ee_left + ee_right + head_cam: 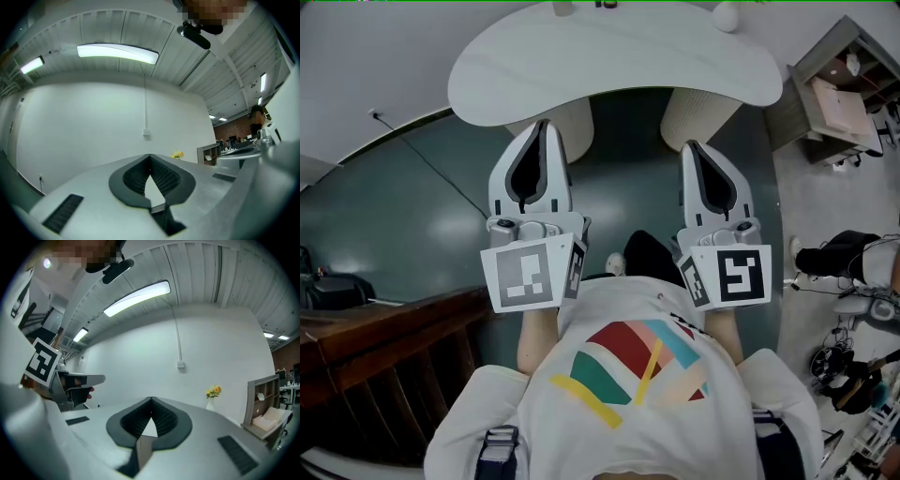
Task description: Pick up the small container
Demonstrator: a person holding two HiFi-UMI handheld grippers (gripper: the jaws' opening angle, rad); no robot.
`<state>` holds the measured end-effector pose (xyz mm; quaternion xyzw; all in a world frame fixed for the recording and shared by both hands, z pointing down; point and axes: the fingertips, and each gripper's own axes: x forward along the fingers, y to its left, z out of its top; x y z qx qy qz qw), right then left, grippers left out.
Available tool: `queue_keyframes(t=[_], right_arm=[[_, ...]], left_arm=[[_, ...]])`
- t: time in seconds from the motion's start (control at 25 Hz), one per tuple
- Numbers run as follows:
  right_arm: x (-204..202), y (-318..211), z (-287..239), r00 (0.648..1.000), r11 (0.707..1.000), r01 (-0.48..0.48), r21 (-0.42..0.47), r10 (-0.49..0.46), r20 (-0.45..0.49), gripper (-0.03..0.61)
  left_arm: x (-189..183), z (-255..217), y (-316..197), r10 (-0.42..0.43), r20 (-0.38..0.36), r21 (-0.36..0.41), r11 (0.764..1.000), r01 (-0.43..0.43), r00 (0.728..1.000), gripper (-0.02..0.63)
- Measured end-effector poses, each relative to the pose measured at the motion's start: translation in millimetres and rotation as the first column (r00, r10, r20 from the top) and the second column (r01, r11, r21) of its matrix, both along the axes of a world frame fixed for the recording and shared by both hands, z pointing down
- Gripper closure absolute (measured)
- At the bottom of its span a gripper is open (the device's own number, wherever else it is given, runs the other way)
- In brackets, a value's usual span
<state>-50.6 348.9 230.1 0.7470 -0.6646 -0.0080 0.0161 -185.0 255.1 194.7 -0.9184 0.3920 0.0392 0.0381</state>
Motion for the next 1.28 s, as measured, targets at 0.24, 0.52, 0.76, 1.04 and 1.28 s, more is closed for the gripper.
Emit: queue_keyframes(t=[0.24,0.52,0.76,1.04,1.28], right_arm=[[-8,-4,-6,1.000,1.000,0.005,0.012,-0.005,-0.024,0.566],[-9,-16,-15,0.998,0.999,0.024,0.046,-0.021,-0.066,0.566],[3,-32,-23,0.995,0.994,0.045,0.096,-0.036,-0.091,0.566],[21,-64,-32,0.994,0.989,0.069,0.133,-0.057,-0.092,0.566],[32,-96,-28,0.993,0.988,0.097,0.119,-0.088,-0.079,0.566]], left_arm=[[-6,0,-8,-0.005,-0.010,0.000,1.000,0.005,1.000,0.595],[-6,0,-20,-0.020,-0.014,0.009,1.000,0.020,1.000,0.595],[-2,10,-31,-0.039,-0.016,0.029,0.999,0.040,0.999,0.595],[14,8,-54,-0.059,0.000,0.054,0.997,0.059,0.998,0.595],[19,10,-80,-0.094,-0.009,0.034,0.995,0.094,0.996,0.595]])
